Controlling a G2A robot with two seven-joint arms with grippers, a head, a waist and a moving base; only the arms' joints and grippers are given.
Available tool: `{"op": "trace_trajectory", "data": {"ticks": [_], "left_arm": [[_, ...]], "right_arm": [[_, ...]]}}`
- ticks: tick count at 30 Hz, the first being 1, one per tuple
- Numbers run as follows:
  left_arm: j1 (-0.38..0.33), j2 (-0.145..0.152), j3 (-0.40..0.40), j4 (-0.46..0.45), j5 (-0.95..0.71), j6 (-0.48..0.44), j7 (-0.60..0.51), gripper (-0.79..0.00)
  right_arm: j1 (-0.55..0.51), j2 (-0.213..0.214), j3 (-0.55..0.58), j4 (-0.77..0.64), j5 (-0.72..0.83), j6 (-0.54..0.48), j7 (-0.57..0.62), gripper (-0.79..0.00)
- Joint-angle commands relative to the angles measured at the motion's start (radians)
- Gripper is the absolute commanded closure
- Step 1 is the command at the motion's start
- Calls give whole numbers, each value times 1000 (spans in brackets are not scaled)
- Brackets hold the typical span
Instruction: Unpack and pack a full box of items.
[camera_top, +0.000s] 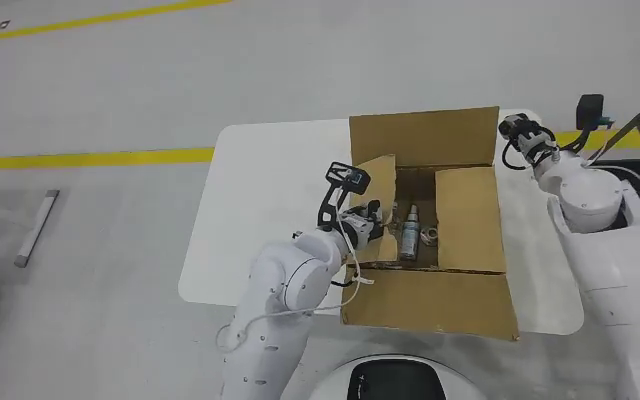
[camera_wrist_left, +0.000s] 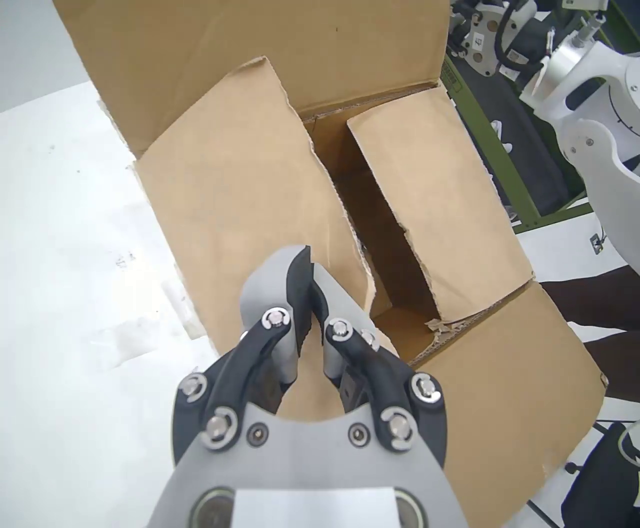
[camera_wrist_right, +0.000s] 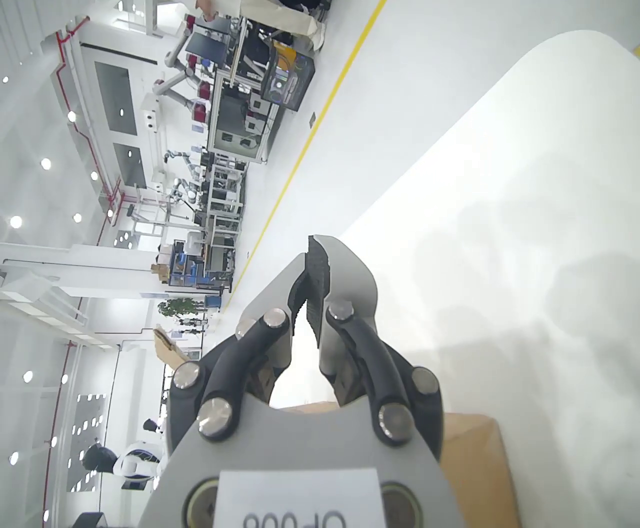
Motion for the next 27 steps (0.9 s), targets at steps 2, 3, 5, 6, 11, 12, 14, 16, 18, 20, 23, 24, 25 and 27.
{"op": "trace_trajectory", "data": {"ticks": [2,3,5,6,11,12,14,16,18,20,23,24,25,27], "left_arm": [[8,3,7,-1,11,-3,0,0],[11,4,8,-3,11,-4,-1,0],[18,6,11,-9,11,-4,-3,0],[20,7,12,-10,11,-4,-6,0],[19,11,16,-9,13,-8,-13,0],[18,11,16,-6,13,-8,-12,0],[16,12,18,1,8,-8,-9,0],[13,13,17,8,0,-8,6,0],[7,14,17,20,1,-11,18,0],[1,15,17,28,3,-7,25,0],[-2,16,17,33,3,0,26,0],[-1,17,17,34,2,1,24,0],[0,18,16,35,3,1,23,0],[1,19,16,34,4,2,22,0]], "right_arm": [[24,-2,-8,30,12,-10,13,0],[31,-3,-9,38,25,-16,21,0],[42,-4,-13,47,39,-29,42,0],[46,-5,-15,48,46,-39,58,0],[45,-4,-11,45,87,-82,111,0],[42,-4,-9,41,97,-91,121,0],[35,-2,-3,31,113,-110,143,0],[26,0,3,18,117,-123,165,0],[12,3,12,4,126,-140,181,0],[-7,5,19,-11,133,-148,192,0],[-33,9,28,-39,124,-155,203,0],[-41,10,34,-49,129,-155,203,0],[-49,11,39,-60,135,-154,205,0],[-65,14,52,-87,142,-152,207,0]]}}
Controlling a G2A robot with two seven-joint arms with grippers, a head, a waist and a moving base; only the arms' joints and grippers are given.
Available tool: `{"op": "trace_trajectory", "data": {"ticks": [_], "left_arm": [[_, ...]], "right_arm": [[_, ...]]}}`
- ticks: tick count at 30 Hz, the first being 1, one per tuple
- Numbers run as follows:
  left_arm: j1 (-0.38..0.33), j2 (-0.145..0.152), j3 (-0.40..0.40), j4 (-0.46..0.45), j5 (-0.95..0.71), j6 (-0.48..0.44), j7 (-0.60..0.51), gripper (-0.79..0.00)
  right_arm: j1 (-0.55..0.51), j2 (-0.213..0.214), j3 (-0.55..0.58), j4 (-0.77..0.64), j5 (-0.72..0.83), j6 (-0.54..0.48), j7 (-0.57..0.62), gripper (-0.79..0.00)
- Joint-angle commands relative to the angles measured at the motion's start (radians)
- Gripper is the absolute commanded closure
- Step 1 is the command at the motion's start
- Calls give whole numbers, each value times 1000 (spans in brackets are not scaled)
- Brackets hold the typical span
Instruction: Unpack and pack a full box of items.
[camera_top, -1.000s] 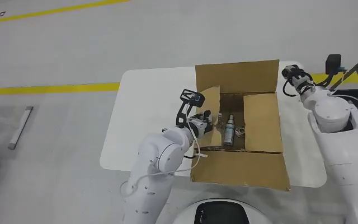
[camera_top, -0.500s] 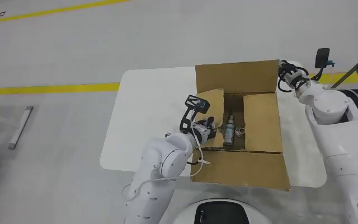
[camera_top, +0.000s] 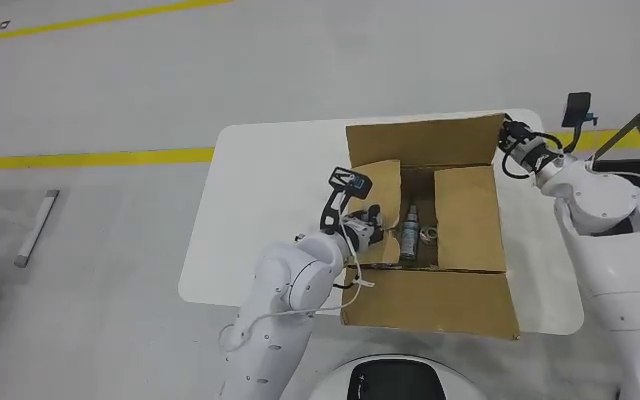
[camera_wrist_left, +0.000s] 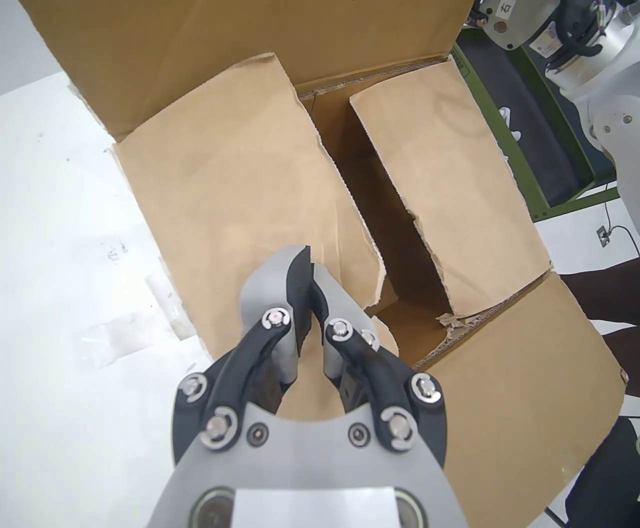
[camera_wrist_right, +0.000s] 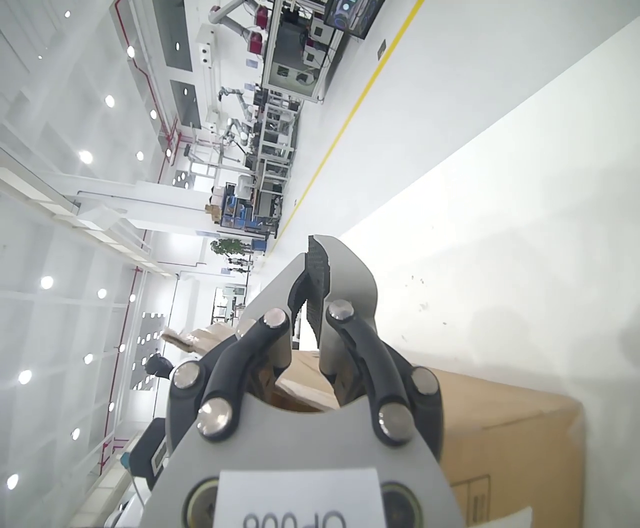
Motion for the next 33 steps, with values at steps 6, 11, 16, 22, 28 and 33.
{"op": "trace_trajectory", "data": {"ticks": [6,11,16,22,28,33], "left_arm": [[1,4,10,6,0,-6,-11,0],[-1,8,19,7,5,-20,-25,0],[-2,12,19,13,18,-23,-27,0],[2,18,11,14,34,-19,-29,0],[14,27,-23,-2,56,-2,-31,-785],[22,35,-64,-39,48,5,-61,-785]], "right_arm": [[-63,11,49,-100,9,-1,14,0],[-91,18,71,-156,8,-5,32,0],[-121,26,89,-209,-11,-2,69,0],[-165,35,111,-271,-34,-8,108,0],[-216,44,134,-322,-57,-15,134,0],[-248,49,138,-350,-70,-21,152,0]]}}
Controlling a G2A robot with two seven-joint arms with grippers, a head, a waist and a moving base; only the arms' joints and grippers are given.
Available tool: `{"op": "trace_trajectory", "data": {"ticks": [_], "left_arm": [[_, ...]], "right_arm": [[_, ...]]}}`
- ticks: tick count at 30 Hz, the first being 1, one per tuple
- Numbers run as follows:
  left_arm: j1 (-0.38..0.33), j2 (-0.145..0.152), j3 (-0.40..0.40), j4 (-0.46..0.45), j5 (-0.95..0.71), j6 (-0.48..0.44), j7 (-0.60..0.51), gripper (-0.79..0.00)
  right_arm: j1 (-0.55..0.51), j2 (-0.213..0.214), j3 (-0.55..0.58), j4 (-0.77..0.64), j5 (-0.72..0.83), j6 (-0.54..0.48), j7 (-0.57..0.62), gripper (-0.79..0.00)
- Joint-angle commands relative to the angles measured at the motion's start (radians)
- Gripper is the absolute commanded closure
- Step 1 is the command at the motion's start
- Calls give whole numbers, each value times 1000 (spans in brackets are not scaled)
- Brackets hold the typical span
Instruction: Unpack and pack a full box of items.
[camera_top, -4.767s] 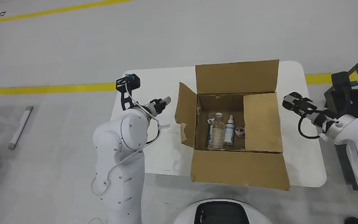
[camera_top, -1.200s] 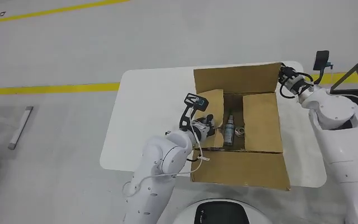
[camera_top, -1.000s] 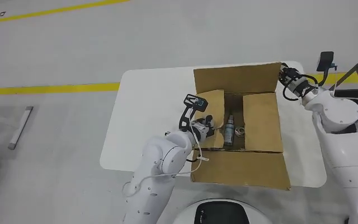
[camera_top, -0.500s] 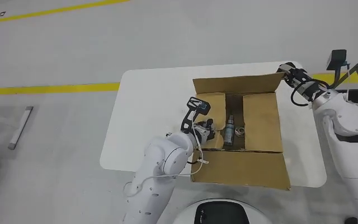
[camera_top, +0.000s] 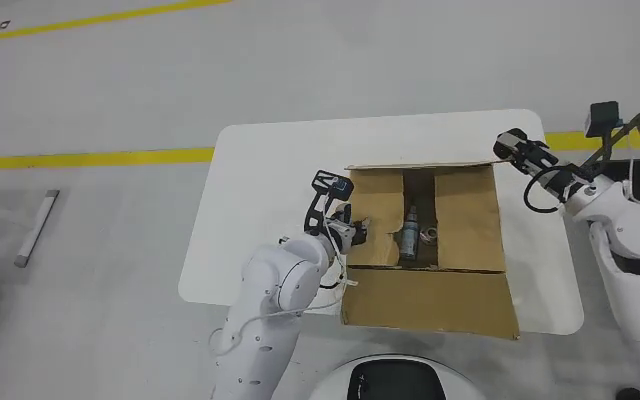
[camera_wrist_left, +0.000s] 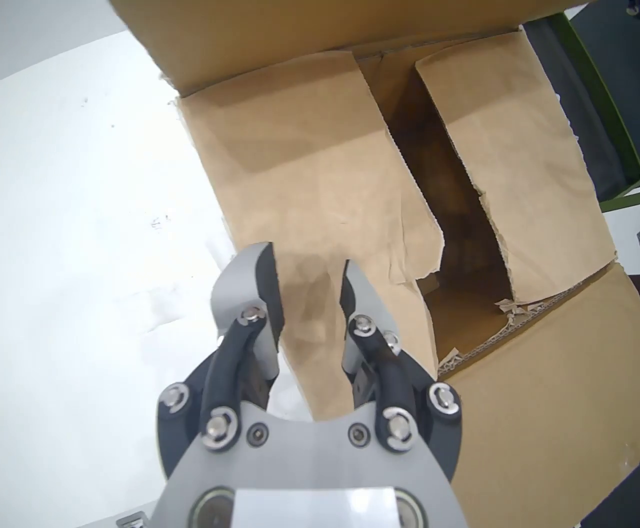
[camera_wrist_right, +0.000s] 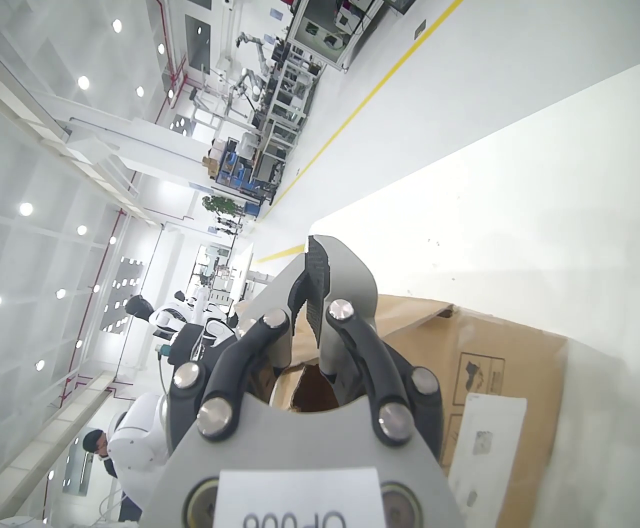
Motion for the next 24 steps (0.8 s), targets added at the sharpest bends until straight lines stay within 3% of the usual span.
{"op": "trace_trajectory", "data": {"ticks": [1,24], "left_arm": [[4,5,-17,-15,7,-7,-14,-785],[25,32,-134,-134,-14,21,-95,-785]], "right_arm": [[-11,1,0,-7,1,-1,0,0],[-104,19,-51,-81,-157,-85,58,0]]}}
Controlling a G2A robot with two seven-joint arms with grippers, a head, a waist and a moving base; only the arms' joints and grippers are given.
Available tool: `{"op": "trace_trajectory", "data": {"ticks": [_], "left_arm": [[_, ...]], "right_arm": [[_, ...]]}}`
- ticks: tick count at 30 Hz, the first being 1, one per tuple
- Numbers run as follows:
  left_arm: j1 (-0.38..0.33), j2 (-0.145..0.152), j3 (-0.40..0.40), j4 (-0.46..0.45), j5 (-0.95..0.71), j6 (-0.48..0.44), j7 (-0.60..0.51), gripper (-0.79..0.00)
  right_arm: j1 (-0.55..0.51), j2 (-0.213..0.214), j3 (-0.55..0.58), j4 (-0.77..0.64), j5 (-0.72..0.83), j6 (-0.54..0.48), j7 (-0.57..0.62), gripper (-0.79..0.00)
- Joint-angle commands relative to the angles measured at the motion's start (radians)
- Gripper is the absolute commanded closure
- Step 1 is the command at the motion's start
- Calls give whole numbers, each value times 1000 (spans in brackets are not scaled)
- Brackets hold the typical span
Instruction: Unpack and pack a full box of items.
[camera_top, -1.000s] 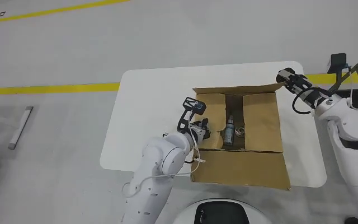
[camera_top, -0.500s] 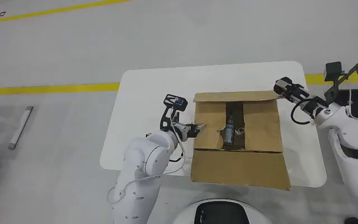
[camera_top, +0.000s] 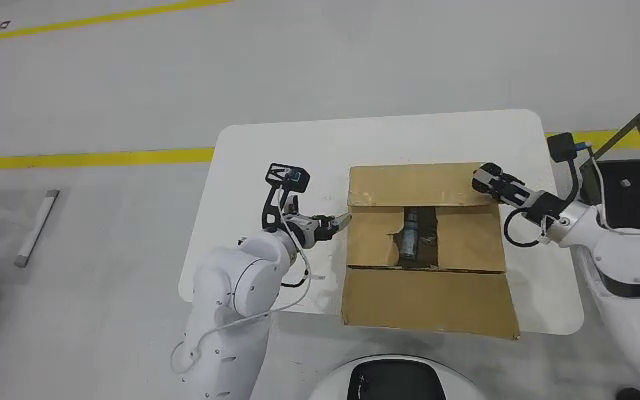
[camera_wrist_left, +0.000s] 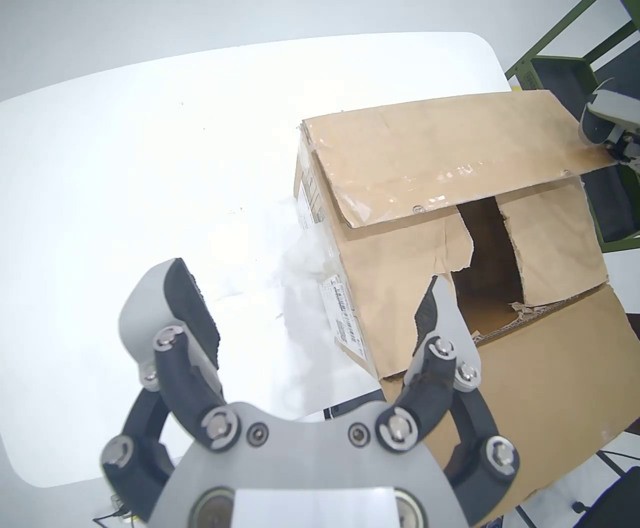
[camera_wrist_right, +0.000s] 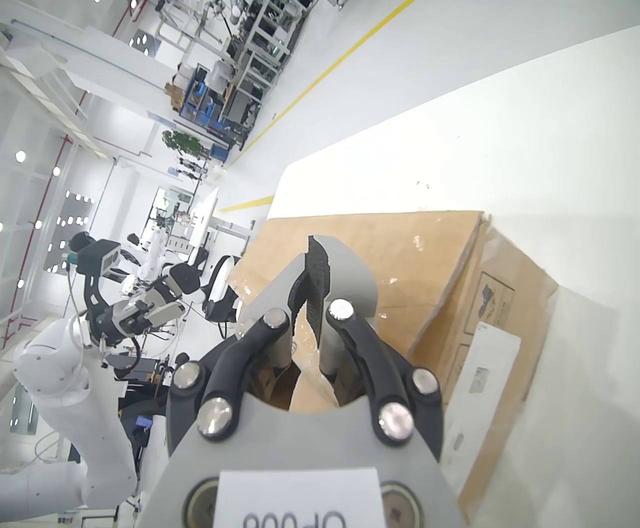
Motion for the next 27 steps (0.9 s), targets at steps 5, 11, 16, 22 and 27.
{"op": "trace_trajectory", "data": {"ticks": [5,11,16,22,27], "left_arm": [[0,0,1,0,2,-1,1,-785],[0,0,1,0,2,-1,1,-785],[10,1,1,3,1,-3,22,-785],[66,13,-27,-24,-29,-80,59,-785],[117,31,-90,-71,-36,-189,102,-785]], "right_arm": [[-8,3,-4,-11,-14,-4,-2,0],[4,8,-12,-6,-50,-1,2,0],[10,11,-23,-5,-73,-6,6,0],[5,14,-32,-12,-101,-21,9,0],[4,16,-34,-13,-99,-20,6,0]]}}
